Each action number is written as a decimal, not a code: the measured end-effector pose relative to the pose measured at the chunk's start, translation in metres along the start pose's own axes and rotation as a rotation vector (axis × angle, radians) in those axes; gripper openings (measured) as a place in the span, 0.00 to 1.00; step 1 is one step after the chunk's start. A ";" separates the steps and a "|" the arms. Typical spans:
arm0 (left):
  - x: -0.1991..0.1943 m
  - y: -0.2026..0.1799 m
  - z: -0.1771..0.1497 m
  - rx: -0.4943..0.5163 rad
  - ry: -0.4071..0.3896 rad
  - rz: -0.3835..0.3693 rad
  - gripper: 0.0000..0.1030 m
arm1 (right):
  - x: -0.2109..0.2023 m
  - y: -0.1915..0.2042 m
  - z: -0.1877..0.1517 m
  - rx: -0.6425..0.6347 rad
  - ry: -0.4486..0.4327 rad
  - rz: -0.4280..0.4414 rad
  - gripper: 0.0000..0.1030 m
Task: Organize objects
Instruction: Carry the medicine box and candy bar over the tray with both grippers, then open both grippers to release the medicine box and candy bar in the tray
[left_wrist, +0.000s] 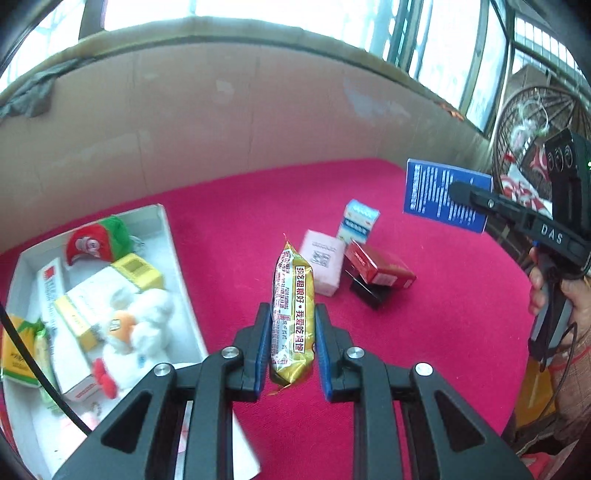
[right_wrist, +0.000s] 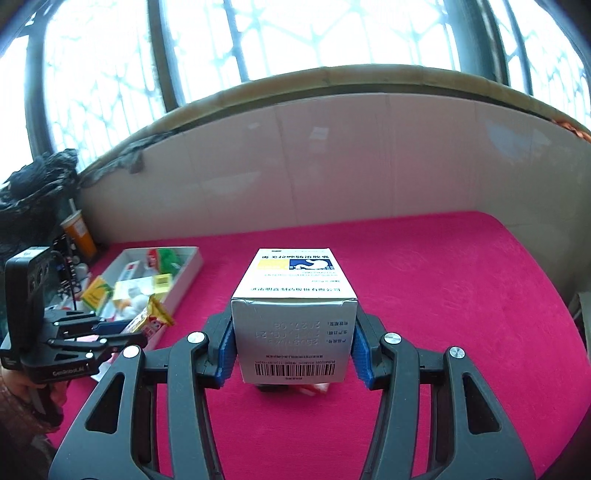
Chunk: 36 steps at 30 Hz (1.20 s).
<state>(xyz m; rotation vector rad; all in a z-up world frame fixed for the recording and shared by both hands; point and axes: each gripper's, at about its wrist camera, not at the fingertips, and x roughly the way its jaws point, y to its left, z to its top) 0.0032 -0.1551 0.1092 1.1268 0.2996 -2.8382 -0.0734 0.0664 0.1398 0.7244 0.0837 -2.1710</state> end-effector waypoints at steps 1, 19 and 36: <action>-0.003 0.003 0.000 -0.007 -0.012 0.006 0.21 | 0.002 0.007 0.001 -0.003 0.004 0.015 0.49; -0.053 0.158 -0.001 -0.260 -0.123 0.260 0.21 | 0.105 0.161 0.012 -0.137 0.170 0.244 0.49; -0.087 0.201 -0.021 -0.417 -0.211 0.388 1.00 | 0.183 0.227 0.003 -0.123 0.221 0.239 0.80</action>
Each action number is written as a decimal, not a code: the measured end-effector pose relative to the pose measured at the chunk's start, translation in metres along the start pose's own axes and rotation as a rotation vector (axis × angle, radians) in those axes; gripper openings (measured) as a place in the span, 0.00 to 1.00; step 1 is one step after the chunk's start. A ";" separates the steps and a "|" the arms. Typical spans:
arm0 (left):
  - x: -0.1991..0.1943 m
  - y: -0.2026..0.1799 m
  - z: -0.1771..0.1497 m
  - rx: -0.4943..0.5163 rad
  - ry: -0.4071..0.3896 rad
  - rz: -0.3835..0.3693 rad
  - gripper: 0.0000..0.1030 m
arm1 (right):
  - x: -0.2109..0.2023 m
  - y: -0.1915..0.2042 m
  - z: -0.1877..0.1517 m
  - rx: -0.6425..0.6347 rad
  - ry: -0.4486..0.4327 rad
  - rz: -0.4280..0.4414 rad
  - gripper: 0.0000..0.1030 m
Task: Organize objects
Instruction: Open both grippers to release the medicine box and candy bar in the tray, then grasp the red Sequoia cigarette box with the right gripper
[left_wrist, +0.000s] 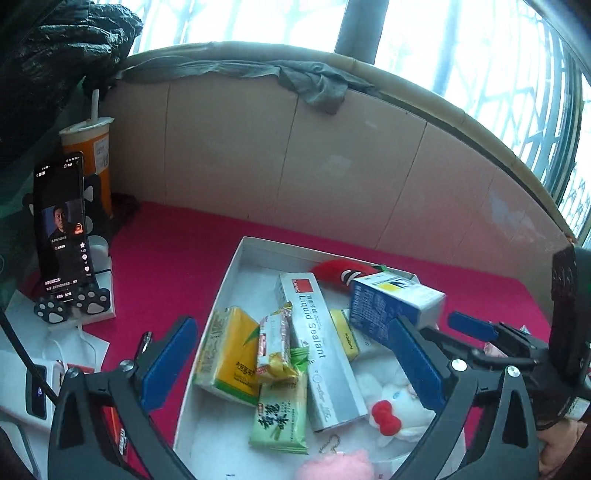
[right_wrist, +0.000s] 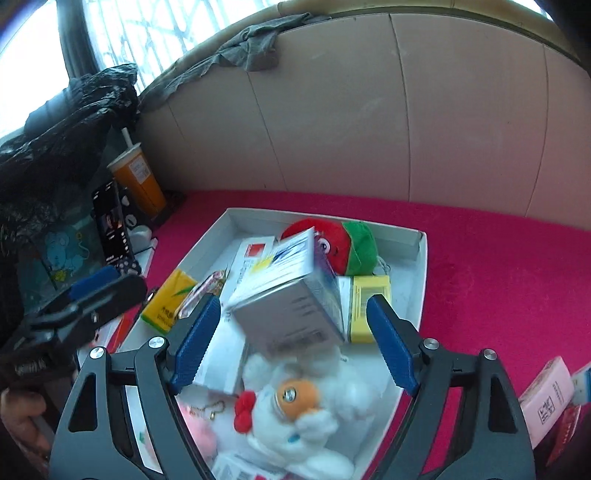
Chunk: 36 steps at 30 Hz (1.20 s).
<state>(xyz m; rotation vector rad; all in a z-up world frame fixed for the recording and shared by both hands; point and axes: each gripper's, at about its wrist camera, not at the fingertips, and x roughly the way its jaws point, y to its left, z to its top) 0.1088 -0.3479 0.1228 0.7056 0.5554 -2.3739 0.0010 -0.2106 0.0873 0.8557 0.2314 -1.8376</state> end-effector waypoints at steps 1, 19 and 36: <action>-0.001 -0.004 0.000 0.000 0.002 -0.010 1.00 | -0.009 -0.004 -0.005 -0.011 -0.009 -0.019 0.80; 0.015 -0.175 -0.054 0.345 0.197 -0.246 1.00 | -0.166 -0.202 -0.089 0.144 -0.078 -0.142 0.81; 0.069 -0.255 -0.071 0.480 0.383 -0.236 1.00 | -0.105 -0.211 -0.107 -0.113 0.113 0.028 0.69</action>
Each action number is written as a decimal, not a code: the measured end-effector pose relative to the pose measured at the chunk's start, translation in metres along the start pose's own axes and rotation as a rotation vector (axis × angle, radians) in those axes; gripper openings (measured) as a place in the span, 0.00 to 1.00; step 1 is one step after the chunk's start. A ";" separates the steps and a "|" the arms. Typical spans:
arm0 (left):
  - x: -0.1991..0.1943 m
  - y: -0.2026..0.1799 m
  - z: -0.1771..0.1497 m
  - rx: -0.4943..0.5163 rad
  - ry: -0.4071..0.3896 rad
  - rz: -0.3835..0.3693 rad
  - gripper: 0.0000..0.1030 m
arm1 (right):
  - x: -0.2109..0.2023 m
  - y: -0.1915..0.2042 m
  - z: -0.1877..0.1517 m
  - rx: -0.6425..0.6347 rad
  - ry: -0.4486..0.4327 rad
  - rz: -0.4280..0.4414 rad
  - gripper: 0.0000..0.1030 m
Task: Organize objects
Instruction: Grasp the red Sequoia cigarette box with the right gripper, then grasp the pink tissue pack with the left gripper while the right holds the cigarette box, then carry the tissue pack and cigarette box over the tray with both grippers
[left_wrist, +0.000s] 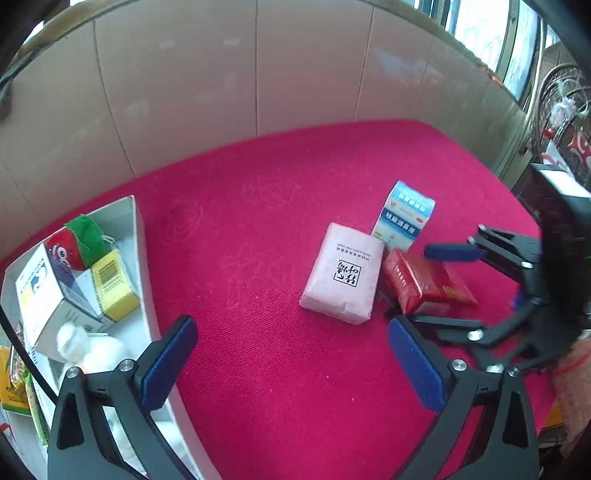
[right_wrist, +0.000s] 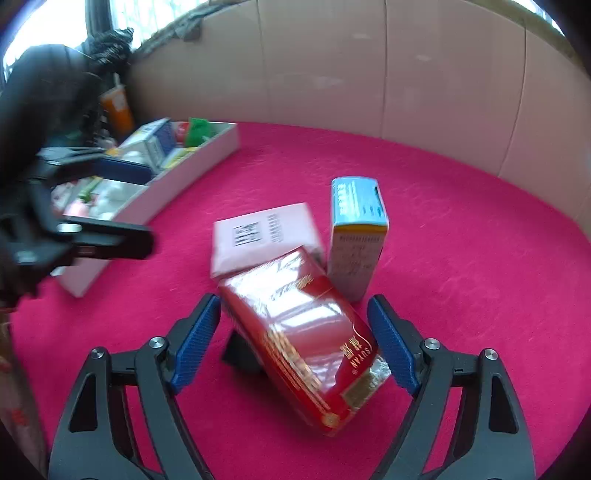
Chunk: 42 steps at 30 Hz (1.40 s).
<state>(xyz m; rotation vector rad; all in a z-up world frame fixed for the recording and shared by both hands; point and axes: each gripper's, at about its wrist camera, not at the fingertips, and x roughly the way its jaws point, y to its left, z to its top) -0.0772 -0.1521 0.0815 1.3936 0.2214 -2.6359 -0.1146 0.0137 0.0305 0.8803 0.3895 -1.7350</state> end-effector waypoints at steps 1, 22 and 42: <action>0.005 -0.002 0.000 0.003 0.010 0.004 1.00 | -0.004 0.000 -0.003 0.015 0.002 0.021 0.64; 0.073 -0.035 0.023 0.013 0.045 0.060 1.00 | -0.073 -0.014 -0.077 0.242 -0.064 -0.323 0.55; -0.033 -0.027 -0.003 -0.058 -0.229 -0.070 0.48 | -0.086 0.004 -0.074 0.274 -0.059 -0.316 0.52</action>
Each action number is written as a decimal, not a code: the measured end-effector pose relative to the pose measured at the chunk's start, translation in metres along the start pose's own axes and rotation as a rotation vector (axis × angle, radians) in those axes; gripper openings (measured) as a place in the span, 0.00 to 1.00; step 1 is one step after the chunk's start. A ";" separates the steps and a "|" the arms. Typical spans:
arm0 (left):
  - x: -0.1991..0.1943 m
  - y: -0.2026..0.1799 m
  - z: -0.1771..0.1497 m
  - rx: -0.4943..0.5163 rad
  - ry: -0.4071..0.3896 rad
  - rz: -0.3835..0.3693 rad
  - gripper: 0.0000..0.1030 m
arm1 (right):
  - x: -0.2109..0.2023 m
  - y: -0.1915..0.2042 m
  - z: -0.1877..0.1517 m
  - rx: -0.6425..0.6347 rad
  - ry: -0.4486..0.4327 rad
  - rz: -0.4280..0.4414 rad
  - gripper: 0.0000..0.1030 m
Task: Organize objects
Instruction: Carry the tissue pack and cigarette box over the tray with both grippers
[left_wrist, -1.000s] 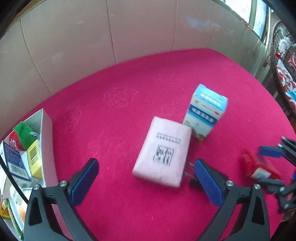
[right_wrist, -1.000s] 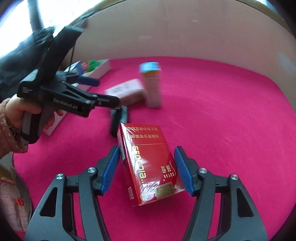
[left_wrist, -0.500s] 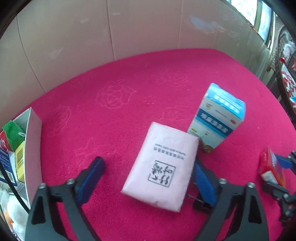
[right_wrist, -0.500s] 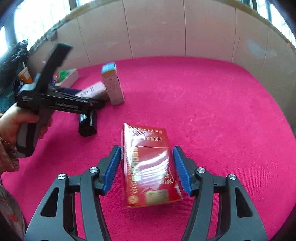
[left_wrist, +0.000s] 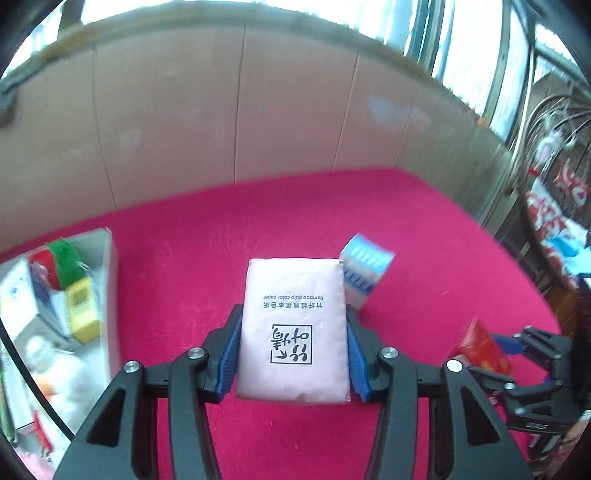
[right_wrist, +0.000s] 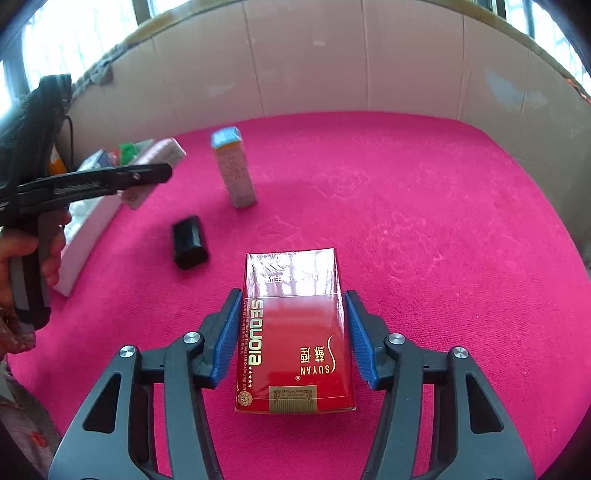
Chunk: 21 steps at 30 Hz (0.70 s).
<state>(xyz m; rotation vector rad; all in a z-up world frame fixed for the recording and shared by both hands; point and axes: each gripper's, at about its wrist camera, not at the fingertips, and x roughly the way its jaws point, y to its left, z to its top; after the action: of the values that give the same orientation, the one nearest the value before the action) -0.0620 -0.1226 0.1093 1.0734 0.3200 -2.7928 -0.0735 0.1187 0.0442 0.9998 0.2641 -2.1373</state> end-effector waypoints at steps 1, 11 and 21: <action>-0.014 0.001 0.000 -0.006 -0.029 -0.007 0.48 | -0.004 0.004 0.002 -0.008 -0.009 0.006 0.52; -0.115 0.089 -0.039 -0.130 -0.165 0.124 0.48 | -0.016 0.097 0.027 -0.156 -0.050 0.164 0.52; -0.188 0.208 -0.104 -0.363 -0.214 0.371 0.48 | 0.012 0.234 0.052 -0.323 -0.044 0.366 0.52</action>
<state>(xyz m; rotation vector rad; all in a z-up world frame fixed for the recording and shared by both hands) 0.1853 -0.2895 0.1293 0.6651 0.5168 -2.3699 0.0569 -0.0755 0.0981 0.7469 0.3619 -1.7164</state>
